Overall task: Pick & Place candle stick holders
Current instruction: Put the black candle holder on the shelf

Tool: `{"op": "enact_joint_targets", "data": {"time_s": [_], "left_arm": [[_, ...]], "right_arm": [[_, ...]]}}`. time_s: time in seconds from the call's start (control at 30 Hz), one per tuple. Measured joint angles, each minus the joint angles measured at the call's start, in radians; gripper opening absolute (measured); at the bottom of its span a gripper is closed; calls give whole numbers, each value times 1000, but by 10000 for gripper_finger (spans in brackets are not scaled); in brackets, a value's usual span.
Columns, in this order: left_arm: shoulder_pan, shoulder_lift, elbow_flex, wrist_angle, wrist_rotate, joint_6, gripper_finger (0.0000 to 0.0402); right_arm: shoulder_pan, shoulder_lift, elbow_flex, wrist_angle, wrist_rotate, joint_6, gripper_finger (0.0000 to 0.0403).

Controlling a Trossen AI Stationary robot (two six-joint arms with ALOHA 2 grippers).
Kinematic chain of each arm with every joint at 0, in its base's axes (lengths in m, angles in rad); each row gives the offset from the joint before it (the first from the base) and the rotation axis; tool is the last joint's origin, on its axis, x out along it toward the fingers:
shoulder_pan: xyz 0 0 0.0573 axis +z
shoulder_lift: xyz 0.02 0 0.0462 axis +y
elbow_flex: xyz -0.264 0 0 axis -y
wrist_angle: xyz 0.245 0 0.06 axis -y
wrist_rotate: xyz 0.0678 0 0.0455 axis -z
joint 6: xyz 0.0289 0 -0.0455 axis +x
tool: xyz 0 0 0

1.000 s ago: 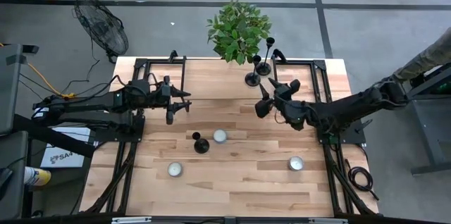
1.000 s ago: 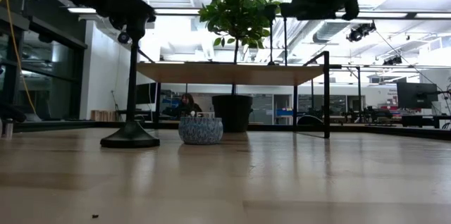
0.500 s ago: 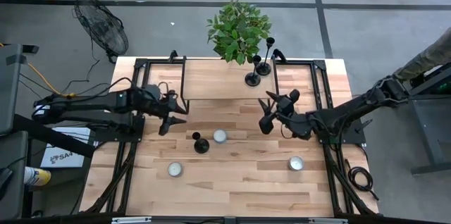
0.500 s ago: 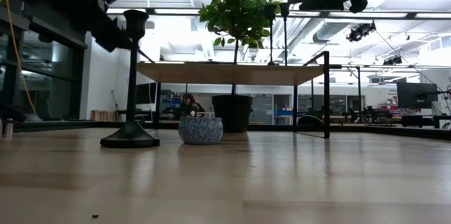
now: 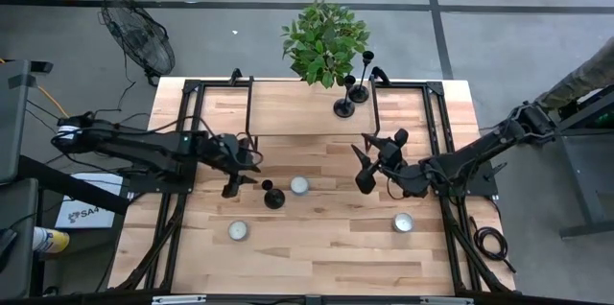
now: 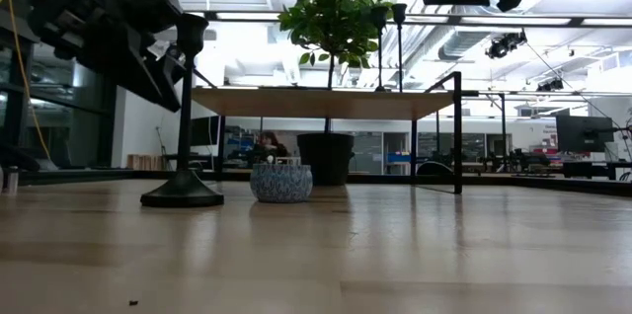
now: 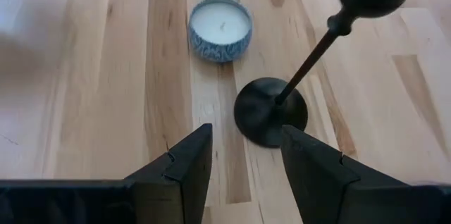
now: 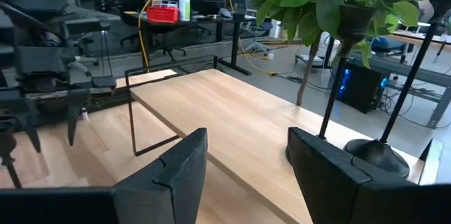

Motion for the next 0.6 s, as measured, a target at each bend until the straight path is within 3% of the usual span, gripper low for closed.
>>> {"op": "enact_joint_targets", "data": {"time_s": [0.33, 0.6], "left_arm": [[0, 11, 0, 10, 56, -3, 171], [0, 146, -2, 121, 132, 31, 201]], "right_arm": [[20, 0, 0, 0, 2, 5, 192], [20, 0, 0, -5, -5, 7, 193]]}}
